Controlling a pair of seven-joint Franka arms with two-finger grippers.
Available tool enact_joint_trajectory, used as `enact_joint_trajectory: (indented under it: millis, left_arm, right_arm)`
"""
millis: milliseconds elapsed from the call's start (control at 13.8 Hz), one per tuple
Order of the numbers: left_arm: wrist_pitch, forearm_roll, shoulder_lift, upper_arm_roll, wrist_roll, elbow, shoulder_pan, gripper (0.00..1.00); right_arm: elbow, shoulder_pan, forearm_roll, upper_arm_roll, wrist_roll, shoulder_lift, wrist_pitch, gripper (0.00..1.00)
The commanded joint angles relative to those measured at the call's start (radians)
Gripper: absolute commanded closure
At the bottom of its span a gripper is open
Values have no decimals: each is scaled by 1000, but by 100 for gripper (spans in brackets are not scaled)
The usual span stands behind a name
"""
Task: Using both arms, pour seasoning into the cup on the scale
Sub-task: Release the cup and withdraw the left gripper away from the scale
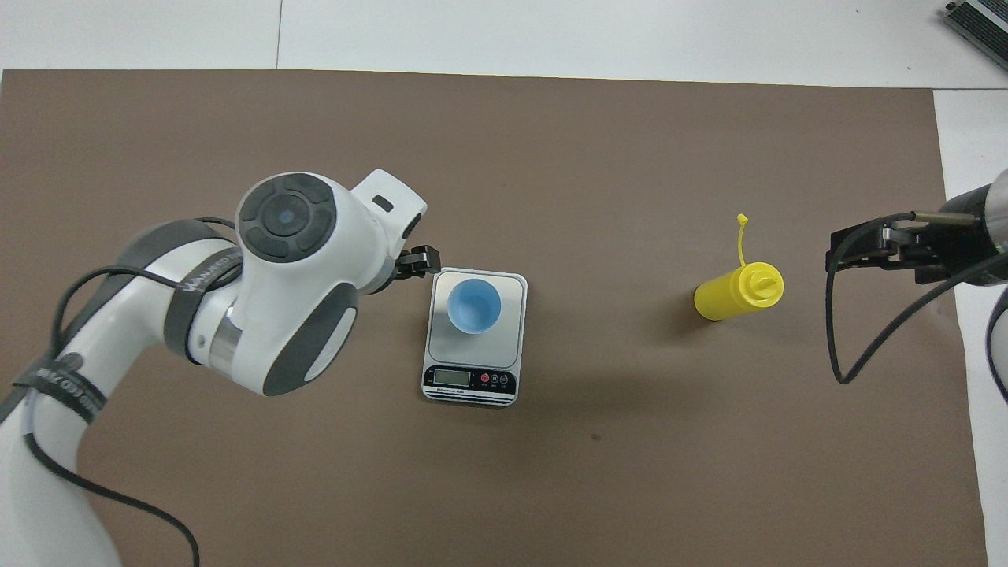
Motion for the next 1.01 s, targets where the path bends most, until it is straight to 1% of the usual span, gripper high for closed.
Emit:
enact_joint_trajectory:
  millis: [0,361,650,794,939]
  left_arm:
    - [-69,16,-32,-5,97,13,57,0]
    - [-172,3,-136,-4,261,17,160,0]
    - [-227,-1,-195,1,412,22,237,0]
    - [-265,-33,-206,3,520,42,295,0]
    - [-322,-34,-207,3,606,83,333,0]
  right_arm:
    - [-21,-16,18,7,-24,-20,-4,0]
    - [-21,-16,18,7,-24,-20,-4,0]
    - [-21,-16,18,7,-24,-20,-4,0]
    - [-21,-16,17,7,-24,-20,-4,0]
    - [-21,-14,18,7,-24,-20,-4,0]
